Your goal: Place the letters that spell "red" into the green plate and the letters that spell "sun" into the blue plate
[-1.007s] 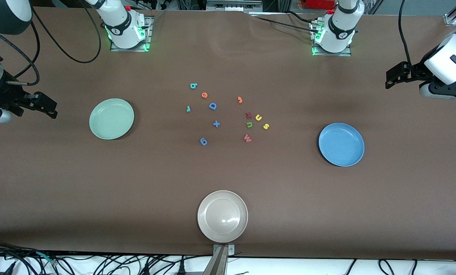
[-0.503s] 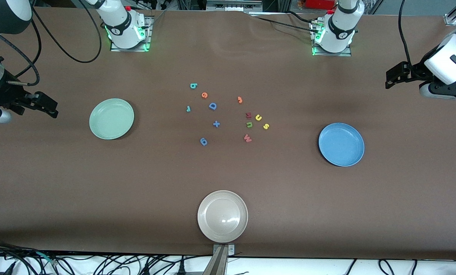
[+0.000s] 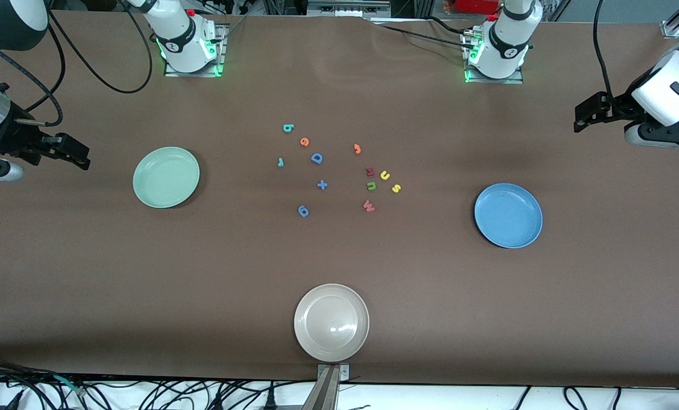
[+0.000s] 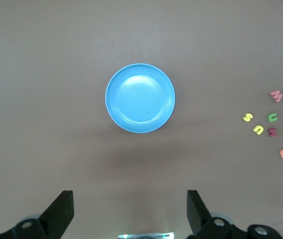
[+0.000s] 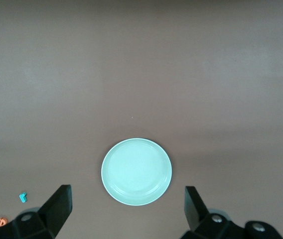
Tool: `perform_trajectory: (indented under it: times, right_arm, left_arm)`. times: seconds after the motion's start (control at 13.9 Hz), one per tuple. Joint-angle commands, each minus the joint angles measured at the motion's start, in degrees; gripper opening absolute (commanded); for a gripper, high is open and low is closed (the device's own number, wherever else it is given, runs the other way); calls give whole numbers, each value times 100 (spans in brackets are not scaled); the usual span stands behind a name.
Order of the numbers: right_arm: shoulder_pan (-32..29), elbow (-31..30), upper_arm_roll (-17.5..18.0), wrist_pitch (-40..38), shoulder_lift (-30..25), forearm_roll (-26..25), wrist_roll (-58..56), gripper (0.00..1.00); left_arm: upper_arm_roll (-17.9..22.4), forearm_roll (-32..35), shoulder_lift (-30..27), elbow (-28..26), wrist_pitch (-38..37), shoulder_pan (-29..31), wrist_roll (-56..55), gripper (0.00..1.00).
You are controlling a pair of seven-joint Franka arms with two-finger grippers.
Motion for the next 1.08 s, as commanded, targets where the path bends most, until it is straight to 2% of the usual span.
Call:
perform_trajectory:
  times: [0.0,1.01]
  right_arm:
    - [-58,-43,101,-38,-62,-37,102,100]
    - [-14,-105,92,-91,-70,-37,102,100]
  left_arm:
    - [8,-155,67,171,-132,8,-24,100]
    - [8,-155,67,171,-132,8,-16,100]
